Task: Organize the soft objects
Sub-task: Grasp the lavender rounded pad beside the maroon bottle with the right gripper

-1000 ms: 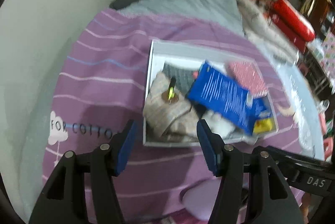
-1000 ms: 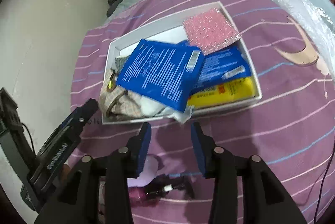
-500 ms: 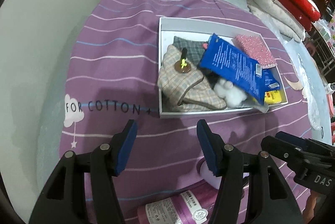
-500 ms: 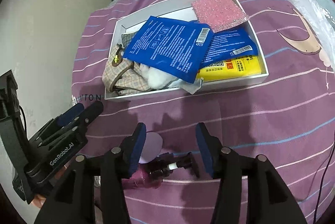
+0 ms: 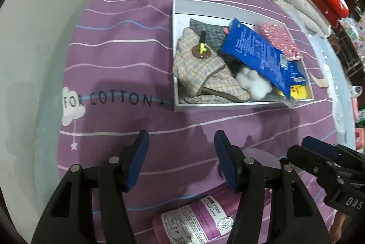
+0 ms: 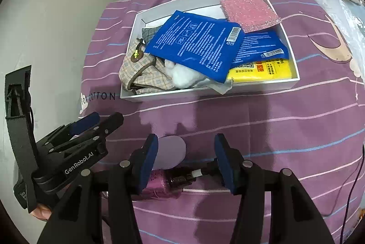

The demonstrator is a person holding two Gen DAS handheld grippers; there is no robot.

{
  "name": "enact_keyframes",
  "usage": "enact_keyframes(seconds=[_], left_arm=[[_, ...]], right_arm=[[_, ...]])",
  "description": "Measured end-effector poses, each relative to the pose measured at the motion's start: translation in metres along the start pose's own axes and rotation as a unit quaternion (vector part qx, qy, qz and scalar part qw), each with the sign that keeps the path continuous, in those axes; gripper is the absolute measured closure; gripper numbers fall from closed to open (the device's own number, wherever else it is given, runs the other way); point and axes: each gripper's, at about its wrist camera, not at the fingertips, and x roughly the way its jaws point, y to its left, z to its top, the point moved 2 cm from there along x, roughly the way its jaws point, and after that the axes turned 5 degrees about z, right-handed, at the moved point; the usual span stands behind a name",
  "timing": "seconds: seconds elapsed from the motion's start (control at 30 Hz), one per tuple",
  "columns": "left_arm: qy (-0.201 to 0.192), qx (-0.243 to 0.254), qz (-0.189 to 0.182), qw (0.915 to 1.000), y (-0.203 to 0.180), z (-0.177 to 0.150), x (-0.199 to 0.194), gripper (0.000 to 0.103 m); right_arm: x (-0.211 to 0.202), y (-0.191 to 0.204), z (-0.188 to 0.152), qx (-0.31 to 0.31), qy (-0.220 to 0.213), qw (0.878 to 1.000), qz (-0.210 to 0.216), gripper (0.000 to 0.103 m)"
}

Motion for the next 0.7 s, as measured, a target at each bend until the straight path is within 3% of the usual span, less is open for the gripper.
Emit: enact_keyframes(seconds=[0.1, 0.27, 0.6, 0.7], left_arm=[[0.006, 0.002, -0.027, 0.9996, 0.001, -0.001, 0.001, 0.042], [0.004, -0.008, -0.065, 0.9979, 0.009, -0.005, -0.004, 0.042], [0.021, -0.039, -0.034, 0.9985, 0.03, -0.006, 0.006, 0.042], [0.017, -0.054, -0.031, 0.9979, 0.039, -0.007, 0.004, 0.042]], right_arm=[[0.0, 0.0, -0.003, -0.005, 0.005, 1.0, -0.003, 0.043], [0.005, -0.002, -0.005, -0.002, 0.018, 1.0, 0.001, 0.042], [0.018, 0.011, -0.012, -0.021, 0.034, 0.999, 0.008, 0.042], [0.023, 0.023, -0.015, -0.048, 0.032, 0.998, -0.005, 0.029]])
